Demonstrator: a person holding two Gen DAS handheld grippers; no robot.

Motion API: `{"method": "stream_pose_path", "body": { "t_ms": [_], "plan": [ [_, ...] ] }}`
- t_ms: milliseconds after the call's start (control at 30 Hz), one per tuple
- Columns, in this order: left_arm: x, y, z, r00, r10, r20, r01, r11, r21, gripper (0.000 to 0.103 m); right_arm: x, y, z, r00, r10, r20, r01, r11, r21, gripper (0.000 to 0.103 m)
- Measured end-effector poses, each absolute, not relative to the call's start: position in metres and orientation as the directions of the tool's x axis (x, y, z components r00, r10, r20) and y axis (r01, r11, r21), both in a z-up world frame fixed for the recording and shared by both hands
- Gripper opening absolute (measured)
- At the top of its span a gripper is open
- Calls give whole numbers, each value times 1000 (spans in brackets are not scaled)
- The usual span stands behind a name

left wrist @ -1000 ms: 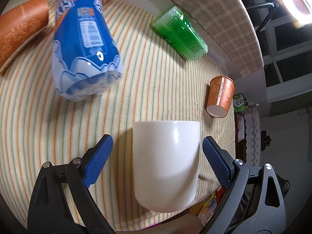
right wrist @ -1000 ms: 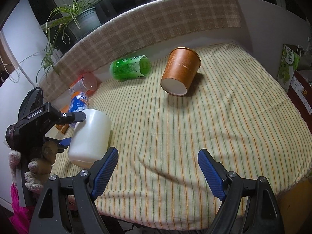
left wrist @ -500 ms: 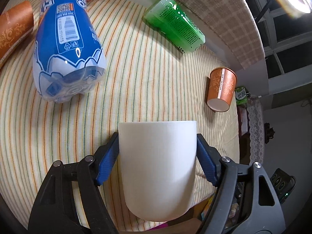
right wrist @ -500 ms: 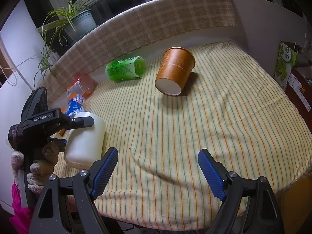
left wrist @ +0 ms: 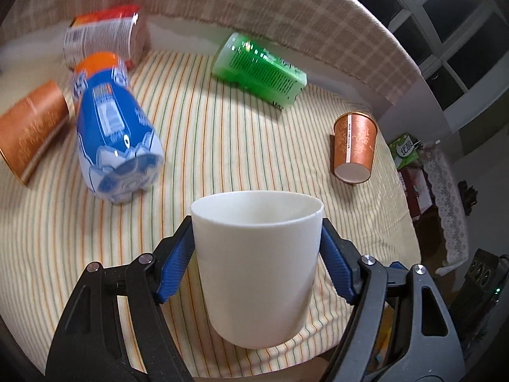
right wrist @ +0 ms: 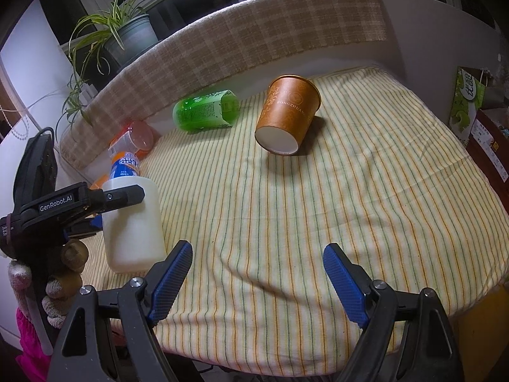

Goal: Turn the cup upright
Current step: 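Lower the white cup upright onto the bed with the right gripper, then open the right gripper and release the upright white cup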

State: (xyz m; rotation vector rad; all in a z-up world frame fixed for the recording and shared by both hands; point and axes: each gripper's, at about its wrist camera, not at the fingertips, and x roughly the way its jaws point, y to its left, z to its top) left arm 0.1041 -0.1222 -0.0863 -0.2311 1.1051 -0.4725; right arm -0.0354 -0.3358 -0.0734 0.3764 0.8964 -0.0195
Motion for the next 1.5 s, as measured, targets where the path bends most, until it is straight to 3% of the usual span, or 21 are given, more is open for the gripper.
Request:
{"method": "stream_pose_path", "body": {
  "t_ms": [667, 1500],
  "plan": [
    [107, -148, -65, 607, -297, -737, 298, 945, -136, 77, -34, -336, -73, 630, 135, -764, 173, 936, 308, 86],
    [103, -141, -71, 605, -307, -735, 330, 936, -120, 77, -25, -328, -73, 626, 143, -767, 151, 942, 299, 86]
  ]
}}
